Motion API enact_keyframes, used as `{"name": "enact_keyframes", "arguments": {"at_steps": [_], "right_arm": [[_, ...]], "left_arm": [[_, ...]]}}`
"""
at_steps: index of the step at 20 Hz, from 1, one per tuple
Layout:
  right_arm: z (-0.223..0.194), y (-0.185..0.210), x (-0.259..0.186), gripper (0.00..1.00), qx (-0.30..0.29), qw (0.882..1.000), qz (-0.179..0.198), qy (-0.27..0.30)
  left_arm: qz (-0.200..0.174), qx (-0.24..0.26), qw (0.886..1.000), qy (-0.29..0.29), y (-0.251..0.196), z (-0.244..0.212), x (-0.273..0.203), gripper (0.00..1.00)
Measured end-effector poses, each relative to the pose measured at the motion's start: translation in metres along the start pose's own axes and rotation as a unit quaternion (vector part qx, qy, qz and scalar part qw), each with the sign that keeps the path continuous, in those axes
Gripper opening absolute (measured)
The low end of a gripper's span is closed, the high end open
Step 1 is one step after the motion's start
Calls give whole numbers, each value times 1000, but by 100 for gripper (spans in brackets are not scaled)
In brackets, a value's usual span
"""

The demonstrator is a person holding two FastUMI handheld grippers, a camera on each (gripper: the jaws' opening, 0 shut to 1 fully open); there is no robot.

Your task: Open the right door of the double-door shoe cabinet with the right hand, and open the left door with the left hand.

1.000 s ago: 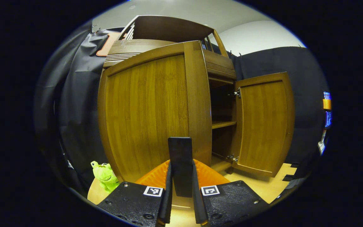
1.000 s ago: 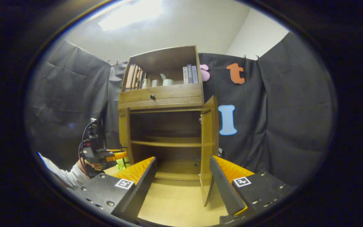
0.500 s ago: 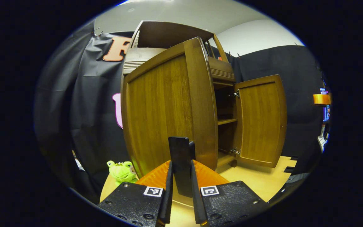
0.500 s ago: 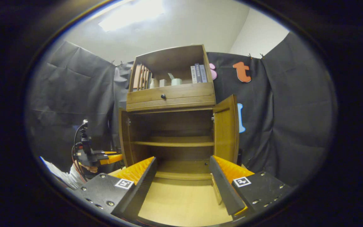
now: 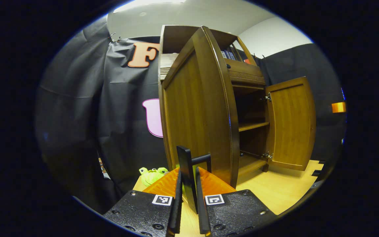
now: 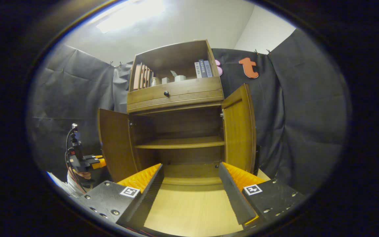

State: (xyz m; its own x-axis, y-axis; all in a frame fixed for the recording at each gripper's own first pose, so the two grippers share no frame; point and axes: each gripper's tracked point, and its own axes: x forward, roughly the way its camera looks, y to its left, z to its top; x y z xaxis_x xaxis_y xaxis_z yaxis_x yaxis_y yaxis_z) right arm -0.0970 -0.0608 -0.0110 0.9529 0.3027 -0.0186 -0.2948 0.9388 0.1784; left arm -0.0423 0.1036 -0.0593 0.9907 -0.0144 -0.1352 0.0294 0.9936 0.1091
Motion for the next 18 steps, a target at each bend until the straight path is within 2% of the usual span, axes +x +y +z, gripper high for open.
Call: {"name": "enact_keyframes", "arguments": {"at_steps": [4, 5, 6, 8, 9, 10, 11, 16, 17, 18], "right_arm": [[-6, 2, 7, 99, 14, 1000, 8, -2], [-8, 1, 9, 99, 22, 1000, 8, -2], [-7, 0, 10, 99, 26, 1000, 9, -3], [-6, 1, 11, 99, 27, 1000, 9, -6], [-7, 1, 12, 99, 26, 1000, 8, -7], [-8, 3, 13, 99, 24, 1000, 8, -7], [-10, 3, 13, 99, 24, 1000, 8, -8], [-13, 15, 17, 99, 19, 1000, 18, -11], [-14, 17, 21, 95, 15, 1000, 13, -11], [-14, 17, 21, 99, 12, 1000, 10, -11]], "left_arm": [[4, -10, 1000, 0, 19, -1, -4, 18], [7, -10, 1000, 0, 24, -2, -5, 12], [6, -10, 1000, -4, 28, -1, -5, 18], [6, -15, 1000, 0, 36, -2, -5, 10], [3, -19, 1000, 0, 38, -2, -6, 12], [1, -23, 1000, 3, 41, -3, -7, 10], [-1, -25, 1000, 4, 45, -3, -7, 13], [-18, -38, 999, 17, 60, -6, -9, 12], [-22, -40, 999, 18, 62, -6, -10, 13], [-25, -41, 999, 17, 64, -6, -10, 12]]}}
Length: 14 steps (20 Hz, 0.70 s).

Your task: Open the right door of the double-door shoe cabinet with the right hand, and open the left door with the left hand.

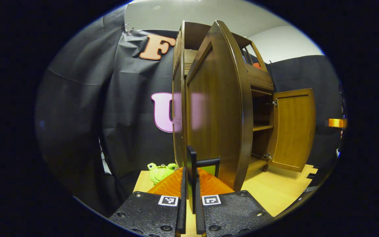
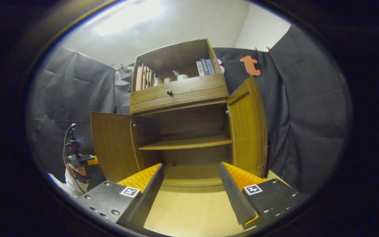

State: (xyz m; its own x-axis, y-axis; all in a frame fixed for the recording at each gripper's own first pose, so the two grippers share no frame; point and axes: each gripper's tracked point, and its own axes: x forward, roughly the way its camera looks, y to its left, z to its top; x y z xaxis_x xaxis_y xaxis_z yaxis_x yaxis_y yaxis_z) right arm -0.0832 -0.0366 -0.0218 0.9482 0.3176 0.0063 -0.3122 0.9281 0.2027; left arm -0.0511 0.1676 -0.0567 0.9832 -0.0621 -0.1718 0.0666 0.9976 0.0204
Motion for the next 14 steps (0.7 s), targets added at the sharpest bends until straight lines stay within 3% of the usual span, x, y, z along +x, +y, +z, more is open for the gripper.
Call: {"name": "enact_keyframes", "arguments": {"at_steps": [4, 8, 13, 14], "right_arm": [[5, -1, -3, 98, 5, 1000, 0, -13], [-1, -5, -1, 95, -3, 1000, -5, -7], [-5, -3, 4, 99, 0, 1000, -3, -6], [-3, -3, 3, 95, -2, 1000, -3, -7]], "left_arm": [[-5, -3, 1000, -2, 6, 0, 1, 13], [7, -4, 1000, -4, 7, -1, -1, 27], [25, 16, 1000, -10, 4, 5, -20, 29], [32, 21, 999, -19, 4, 10, -26, 35]]}}
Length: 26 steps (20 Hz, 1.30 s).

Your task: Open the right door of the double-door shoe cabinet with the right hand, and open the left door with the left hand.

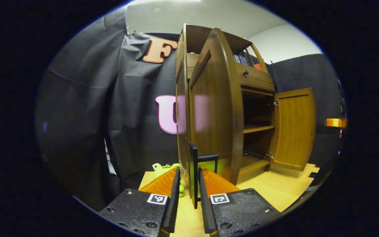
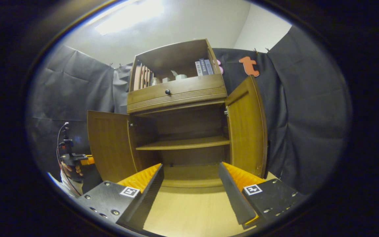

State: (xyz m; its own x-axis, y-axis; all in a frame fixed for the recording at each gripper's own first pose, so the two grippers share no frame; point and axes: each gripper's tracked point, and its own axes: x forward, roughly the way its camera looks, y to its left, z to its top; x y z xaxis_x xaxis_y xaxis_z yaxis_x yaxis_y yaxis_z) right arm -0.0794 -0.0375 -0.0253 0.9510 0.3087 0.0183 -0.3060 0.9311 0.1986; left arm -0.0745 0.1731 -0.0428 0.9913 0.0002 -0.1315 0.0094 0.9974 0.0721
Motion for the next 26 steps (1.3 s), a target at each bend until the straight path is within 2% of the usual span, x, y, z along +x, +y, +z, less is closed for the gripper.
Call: {"name": "enact_keyframes", "arguments": {"at_steps": [2, 4, 5, 9, 11, 12, 14, 17, 19, 20, 21, 22, 24, 26], "right_arm": [[1, 2, 0, 99, -3, 1000, 1, -3], [3, 8, -2, 99, -5, 1000, 9, -5], [2, 10, -5, 99, -8, 1000, 12, -5], [3, 13, -14, 99, -20, 1000, 12, -8], [3, 14, -21, 95, -25, 1000, 9, -10], [5, 15, -24, 99, -25, 1000, 8, -12], [6, 16, -31, 99, -26, 999, 9, -18], [11, 15, -43, 99, -31, 999, 14, -31], [15, 13, -51, 99, -31, 999, 15, -40], [17, 10, -55, 94, -28, 999, 13, -43], [18, 6, -58, 95, -26, 999, 10, -44], [18, 3, -60, 99, -25, 999, 9, -45], [20, -5, -63, 95, -24, 999, 4, -49], [19, -16, -63, 100, -18, 999, -2, -49]], "left_arm": [[17, -7, 1000, 1, 1, 2, -11, 45], [40, -21, 999, 5, 4, -1, -21, 53], [49, -25, 998, 11, 4, -4, -25, 66], [127, -8, 991, 39, 8, -12, -46, 79], [145, -2, 988, 45, -4, -10, -55, 81], [146, 0, 988, 45, -17, -10, -59, 81], [141, 4, 989, 39, -41, -5, -65, 82], [107, 10, 994, 31, -90, 4, -65, 83], [92, 17, 995, 17, -114, 15, -62, 87], [84, 14, 996, 12, -126, 18, -60, 91], [73, 10, 997, 12, -140, 19, -57, 97], [69, 9, 998, 8, -151, 22, -53, 96], [53, 8, 999, 4, -171, 29, -48, 100], [43, 2, 999, -2, -188, 34, -39, 100]]}}
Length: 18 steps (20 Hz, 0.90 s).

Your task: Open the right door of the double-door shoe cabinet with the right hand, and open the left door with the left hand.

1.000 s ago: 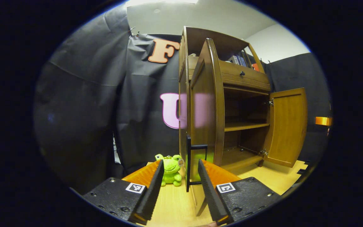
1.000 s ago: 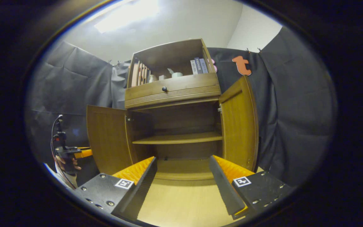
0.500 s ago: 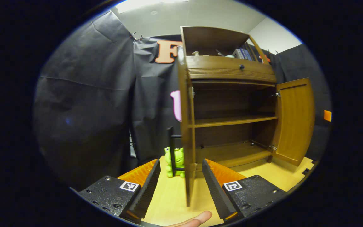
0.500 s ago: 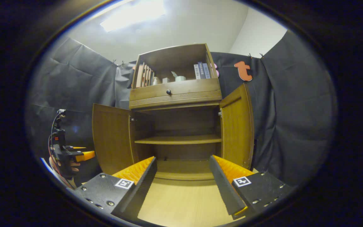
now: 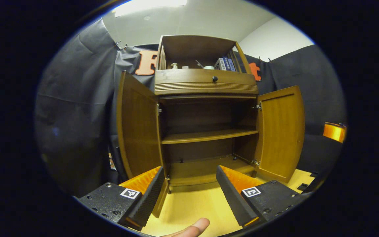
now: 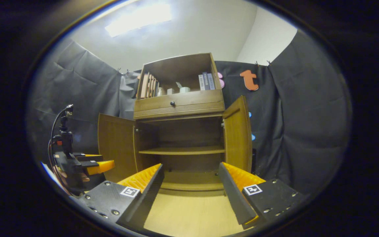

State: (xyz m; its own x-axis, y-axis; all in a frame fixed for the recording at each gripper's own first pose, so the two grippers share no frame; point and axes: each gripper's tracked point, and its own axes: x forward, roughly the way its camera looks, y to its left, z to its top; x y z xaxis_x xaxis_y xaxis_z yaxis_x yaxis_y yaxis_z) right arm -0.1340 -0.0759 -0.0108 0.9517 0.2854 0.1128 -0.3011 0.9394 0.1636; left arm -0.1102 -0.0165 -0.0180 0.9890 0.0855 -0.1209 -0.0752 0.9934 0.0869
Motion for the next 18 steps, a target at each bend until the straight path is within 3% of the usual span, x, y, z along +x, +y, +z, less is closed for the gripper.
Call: {"name": "enact_keyframes", "arguments": {"at_steps": [3, 5, 6, 9, 15, 17, 18], "right_arm": [[-4, -13, 0, 94, 3, 1000, -9, 4], [-5, -21, 1, 94, 8, 1000, -14, 6], [-4, -22, 2, 99, 11, 1000, -13, 5], [-3, -25, 12, 94, 5, 1000, -14, 6], [-15, -8, 48, 99, -12, 999, 5, 33], [-11, -1, 61, 95, -12, 999, 11, 28], [-11, 2, 69, 99, -12, 1000, 11, 27]], "left_arm": [[-5, -10, 1000, -6, -18, 4, 13, 97], [-1, -12, 1000, -3, -26, 1, 23, 97], [-1, -10, 1000, -3, -31, 2, 28, 98], [-7, -9, 1000, -14, -46, 3, 45, 98], [-15, -12, 1000, -19, -72, -3, 78, 97], [-15, -13, 1000, -14, -78, -9, 89, 99], [-15, -13, 1000, -13, -81, -10, 94, 99]]}}
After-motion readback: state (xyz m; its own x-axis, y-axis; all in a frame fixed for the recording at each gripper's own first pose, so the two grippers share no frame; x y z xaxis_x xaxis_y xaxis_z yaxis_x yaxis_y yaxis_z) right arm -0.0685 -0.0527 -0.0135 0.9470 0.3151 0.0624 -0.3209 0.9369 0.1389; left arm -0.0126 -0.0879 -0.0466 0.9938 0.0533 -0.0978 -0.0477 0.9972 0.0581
